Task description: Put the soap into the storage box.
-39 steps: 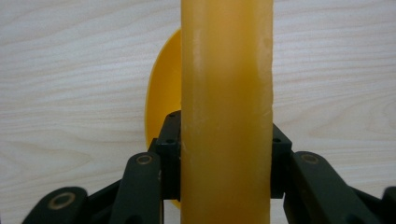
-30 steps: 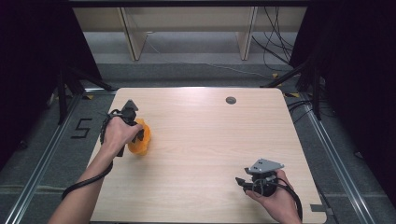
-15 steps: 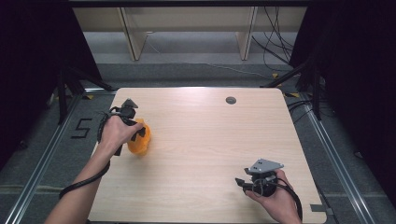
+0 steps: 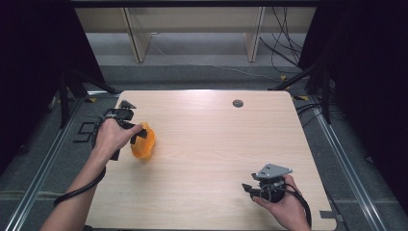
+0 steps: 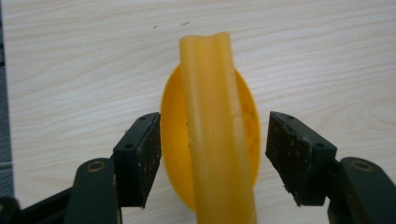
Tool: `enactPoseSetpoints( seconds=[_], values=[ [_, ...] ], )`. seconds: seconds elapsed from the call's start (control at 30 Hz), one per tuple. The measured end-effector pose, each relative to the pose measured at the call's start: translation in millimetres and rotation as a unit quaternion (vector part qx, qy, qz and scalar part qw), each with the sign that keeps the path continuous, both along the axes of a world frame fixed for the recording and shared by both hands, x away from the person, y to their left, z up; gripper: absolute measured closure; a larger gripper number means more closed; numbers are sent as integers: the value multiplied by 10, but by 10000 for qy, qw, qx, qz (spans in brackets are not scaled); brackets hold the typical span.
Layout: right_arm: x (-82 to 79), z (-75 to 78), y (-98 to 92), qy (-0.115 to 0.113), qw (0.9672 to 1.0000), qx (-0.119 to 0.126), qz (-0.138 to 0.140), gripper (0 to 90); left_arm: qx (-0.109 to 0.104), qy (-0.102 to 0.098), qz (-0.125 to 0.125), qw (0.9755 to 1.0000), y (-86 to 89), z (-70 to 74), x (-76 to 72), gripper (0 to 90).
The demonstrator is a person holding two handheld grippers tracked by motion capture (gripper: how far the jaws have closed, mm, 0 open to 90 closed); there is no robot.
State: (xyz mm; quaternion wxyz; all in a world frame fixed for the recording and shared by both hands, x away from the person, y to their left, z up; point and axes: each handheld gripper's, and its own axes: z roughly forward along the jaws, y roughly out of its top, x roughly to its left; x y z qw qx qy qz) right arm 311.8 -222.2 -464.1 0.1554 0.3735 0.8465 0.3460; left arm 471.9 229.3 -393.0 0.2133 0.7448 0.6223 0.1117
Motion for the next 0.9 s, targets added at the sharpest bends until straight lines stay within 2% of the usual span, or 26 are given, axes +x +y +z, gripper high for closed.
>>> enactPoseSetpoints(
  seconds=[0.03, 0.07, 0.13, 0.17, 0.2, 0.33, 0.43, 0.47, 0.5, 0.57, 0.67, 0.7, 0.73, 0.77, 0.8, 0.9],
  values=[
    [6, -8, -3, -53, 10000, -29, 30, 479, 12, -49, -6, 10000, 11, 8, -1, 347],
    [-7, -3, 3, 35, 10000, -11, -19, 479, -9, -54, 23, 10000, 17, 15, -3, 347],
    [-11, 2, 5, 48, 10000, 4, -32, 479, -26, -71, 25, 10000, 37, 22, -9, 347],
    [4, -4, -6, -54, 10000, -17, 27, 478, -29, -92, 15, 10000, 51, 35, -37, 348],
    [4, -4, -6, -54, 10000, -17, 27, 478, -29, -92, 15, 10000, 51, 35, -37, 352],
    [0, -8, -3, -56, 10000, 6, 15, 478, -163, -115, -157, 9997, 107, 109, -164, 353],
    [-4, 0, -5, -27, 10000, -8, 7, 478, -186, -145, -178, 9996, 151, 145, -272, 372],
    [2, -1, -6, -76, 10000, -17, 30, 477, -264, -211, -201, 9992, 186, 164, -358, 394],
    [2, -1, -6, -76, 10000, -17, 30, 477, -264, -211, -201, 9992, 186, 164, -358, 398],
    [2, -2, -5, -69, 10000, -18, 29, 477, -162, -375, -272, 9988, 233, 176, -467, 406],
    [-6, -5, 3, -15, 10000, 22, -22, 477, -268, -653, -415, 9966, 327, 167, -638, 414],
    [4, -4, -5, -57, 10000, -11, 26, 477, -286, -691, -416, 9963, 339, 166, -666, 414],
    [-4, 3, 0, 12, 10000, 16, -14, 477, -359, -782, -443, 9953, 374, 155, -730, 416],
    [-2, 1, 0, 4, 10000, 12, -7, 477, -397, -830, -472, 9946, 397, 151, -768, 420],
    [-1, -4, -2, -16, 10000, -11, 7, 477, -528, -909, -487, 9933, 426, 138, -830, 420],
    [0, -1, 0, -77, 10000, -25, 27, 477, -555, -979, -614, 9918, 483, 52, -968, 421]
  ],
)
